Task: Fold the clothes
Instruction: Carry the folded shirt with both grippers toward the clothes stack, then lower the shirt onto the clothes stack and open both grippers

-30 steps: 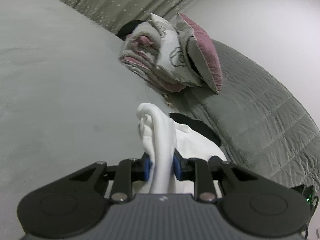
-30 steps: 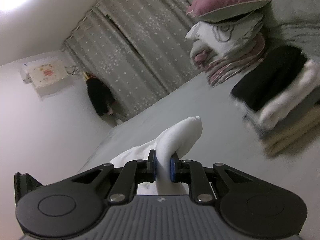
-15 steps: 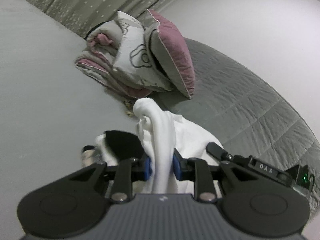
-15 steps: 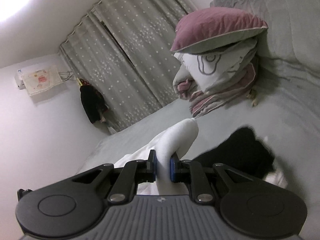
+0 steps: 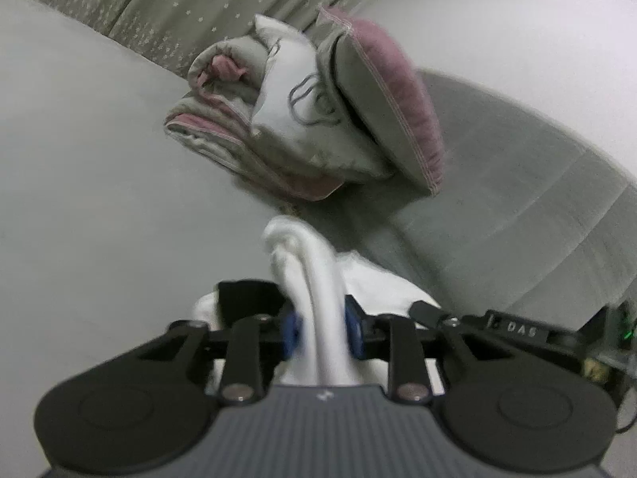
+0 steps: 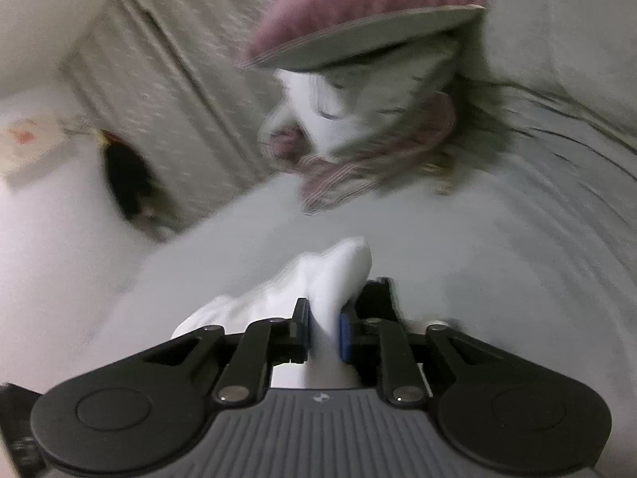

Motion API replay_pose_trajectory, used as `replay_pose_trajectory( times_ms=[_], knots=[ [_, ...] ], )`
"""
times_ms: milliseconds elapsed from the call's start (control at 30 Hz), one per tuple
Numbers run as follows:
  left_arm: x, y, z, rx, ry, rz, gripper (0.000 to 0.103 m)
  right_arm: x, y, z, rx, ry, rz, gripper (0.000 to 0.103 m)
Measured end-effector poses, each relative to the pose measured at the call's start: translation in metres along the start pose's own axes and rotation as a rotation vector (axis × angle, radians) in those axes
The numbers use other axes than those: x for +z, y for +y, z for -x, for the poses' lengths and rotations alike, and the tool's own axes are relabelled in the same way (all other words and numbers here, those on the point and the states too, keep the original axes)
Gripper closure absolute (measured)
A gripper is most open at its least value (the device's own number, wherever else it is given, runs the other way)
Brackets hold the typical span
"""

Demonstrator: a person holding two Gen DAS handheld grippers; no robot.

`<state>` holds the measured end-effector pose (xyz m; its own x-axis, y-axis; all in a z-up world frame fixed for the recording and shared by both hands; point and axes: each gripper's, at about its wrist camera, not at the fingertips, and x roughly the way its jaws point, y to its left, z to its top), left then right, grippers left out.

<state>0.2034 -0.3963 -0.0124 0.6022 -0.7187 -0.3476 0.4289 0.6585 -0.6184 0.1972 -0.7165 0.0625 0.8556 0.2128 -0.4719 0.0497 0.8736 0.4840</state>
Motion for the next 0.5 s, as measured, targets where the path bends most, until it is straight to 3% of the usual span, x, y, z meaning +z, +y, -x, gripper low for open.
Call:
replay_pose_trajectory(
  times_ms=[100, 333, 433, 500],
  knots=[
    [-0.001, 0.008, 0.003, 0.017, -0.037, -0.022, 0.063, -0.01, -0.009, -0.002, -0.006, -0.044, -0.007, 0.075],
    [0.028, 0.01, 0.019, 0.024, -0.153, -0.09, 0.062, -0.012, -0.004, 0.048, -0.006, -0.213, 0.037, 0.07],
    [0.036, -0.002, 0.012, -0.032, -0.152, -0.169, 0.062, -0.01, 0.013, 0.058, 0.002, -0.242, 0.096, 0.07],
    [0.038, -0.008, -0.001, -0.056, -0.089, -0.197, 0.059, -0.012, 0.027, 0.063, 0.01, -0.253, 0.142, 0.071]
  ],
)
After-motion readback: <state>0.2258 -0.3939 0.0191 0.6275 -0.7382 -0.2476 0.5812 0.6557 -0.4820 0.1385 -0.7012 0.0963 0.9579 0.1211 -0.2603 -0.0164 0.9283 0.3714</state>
